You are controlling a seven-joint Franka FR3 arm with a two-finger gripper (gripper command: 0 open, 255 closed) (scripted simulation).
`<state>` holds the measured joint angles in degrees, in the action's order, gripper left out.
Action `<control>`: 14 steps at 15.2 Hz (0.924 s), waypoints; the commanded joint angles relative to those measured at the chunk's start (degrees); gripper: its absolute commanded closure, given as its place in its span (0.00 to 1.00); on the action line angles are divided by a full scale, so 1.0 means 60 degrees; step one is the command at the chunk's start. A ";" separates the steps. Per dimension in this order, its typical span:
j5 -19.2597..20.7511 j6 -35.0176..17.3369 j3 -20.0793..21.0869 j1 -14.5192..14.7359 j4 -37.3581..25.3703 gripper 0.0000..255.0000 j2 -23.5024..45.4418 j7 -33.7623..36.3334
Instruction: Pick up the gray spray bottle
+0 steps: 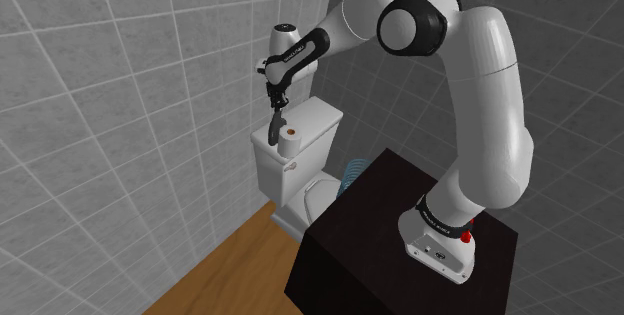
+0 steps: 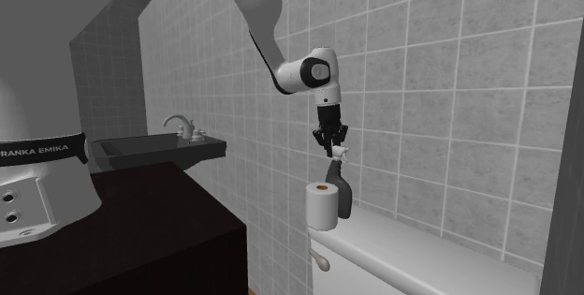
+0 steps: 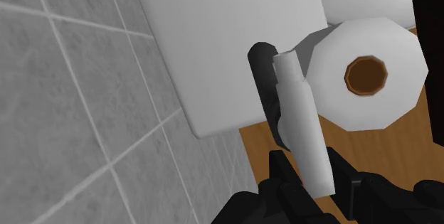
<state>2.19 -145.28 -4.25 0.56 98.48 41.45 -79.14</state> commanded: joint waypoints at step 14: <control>0.0017 0.0734 -0.0020 0.0026 0.0092 1.00 -0.0823 -0.0035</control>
<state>2.30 -141.56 -4.36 0.72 99.37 36.87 -79.30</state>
